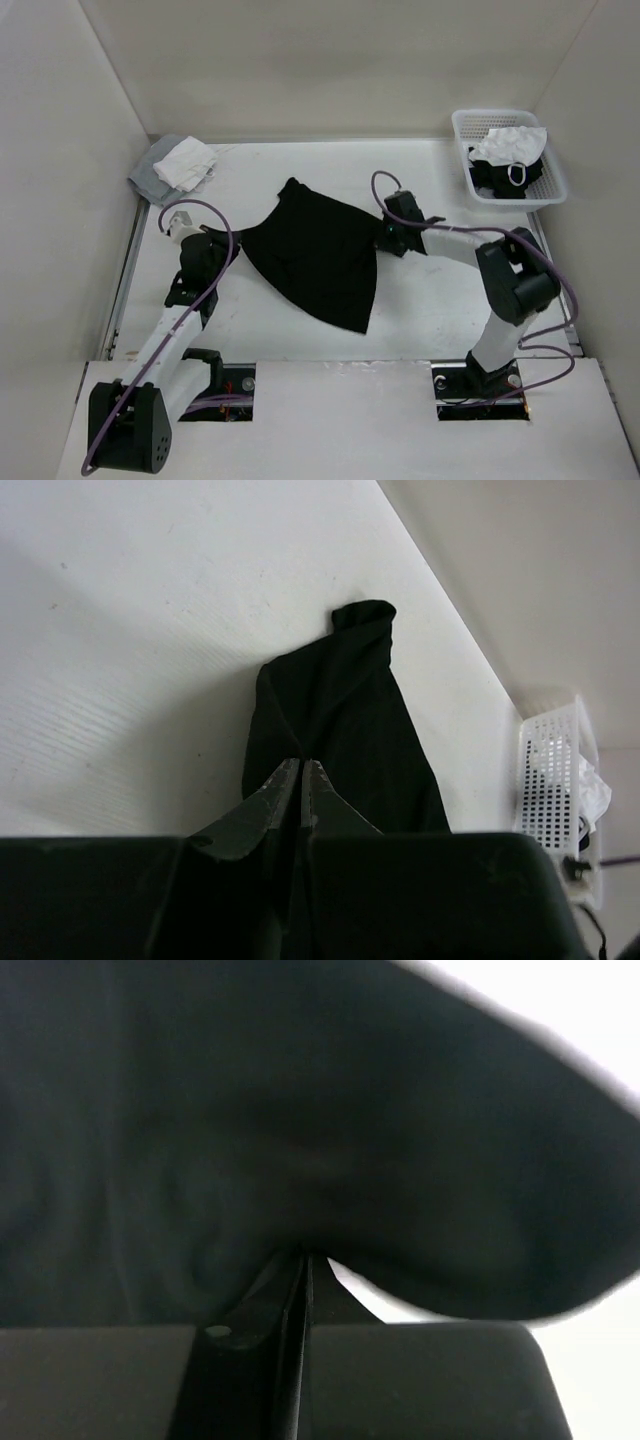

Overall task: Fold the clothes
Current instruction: Flatten the tank top out

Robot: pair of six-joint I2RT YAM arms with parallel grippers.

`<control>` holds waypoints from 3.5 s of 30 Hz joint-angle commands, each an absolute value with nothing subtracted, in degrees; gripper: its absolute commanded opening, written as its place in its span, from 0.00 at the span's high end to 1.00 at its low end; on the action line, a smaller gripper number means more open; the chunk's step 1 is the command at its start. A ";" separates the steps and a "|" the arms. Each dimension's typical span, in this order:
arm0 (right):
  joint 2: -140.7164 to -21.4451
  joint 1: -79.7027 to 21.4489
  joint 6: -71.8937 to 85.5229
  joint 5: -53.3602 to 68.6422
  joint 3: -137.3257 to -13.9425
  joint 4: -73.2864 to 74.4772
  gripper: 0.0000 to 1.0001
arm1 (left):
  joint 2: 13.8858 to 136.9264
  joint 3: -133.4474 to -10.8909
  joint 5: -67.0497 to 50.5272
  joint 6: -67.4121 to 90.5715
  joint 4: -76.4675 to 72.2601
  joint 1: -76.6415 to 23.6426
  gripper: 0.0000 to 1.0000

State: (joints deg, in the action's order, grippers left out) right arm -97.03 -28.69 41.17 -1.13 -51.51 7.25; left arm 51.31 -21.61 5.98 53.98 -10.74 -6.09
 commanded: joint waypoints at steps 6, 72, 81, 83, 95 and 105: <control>-103.82 -19.20 39.29 -5.79 -72.88 5.01 0.50 | 50.81 -19.78 7.56 52.91 -12.57 -8.92 0.98; -53.95 -74.68 -2.17 -58.46 -103.27 16.90 1.00 | 37.78 -75.67 23.99 35.69 -0.08 -21.58 1.00; -72.58 -34.44 16.42 -17.80 -108.01 24.87 1.00 | 56.41 -75.50 22.42 35.41 -3.60 -14.99 0.99; -79.07 -27.15 20.46 -8.56 -111.34 24.52 1.00 | 61.84 -76.98 20.40 37.69 -4.30 -11.14 0.99; -106.10 -14.20 26.19 -0.18 -157.78 35.44 1.00 | 82.62 -102.38 7.03 45.35 -1.93 0.22 1.00; -97.22 -13.14 26.90 2.20 -144.88 31.91 1.00 | 77.44 -98.63 4.92 43.33 -8.34 1.89 0.99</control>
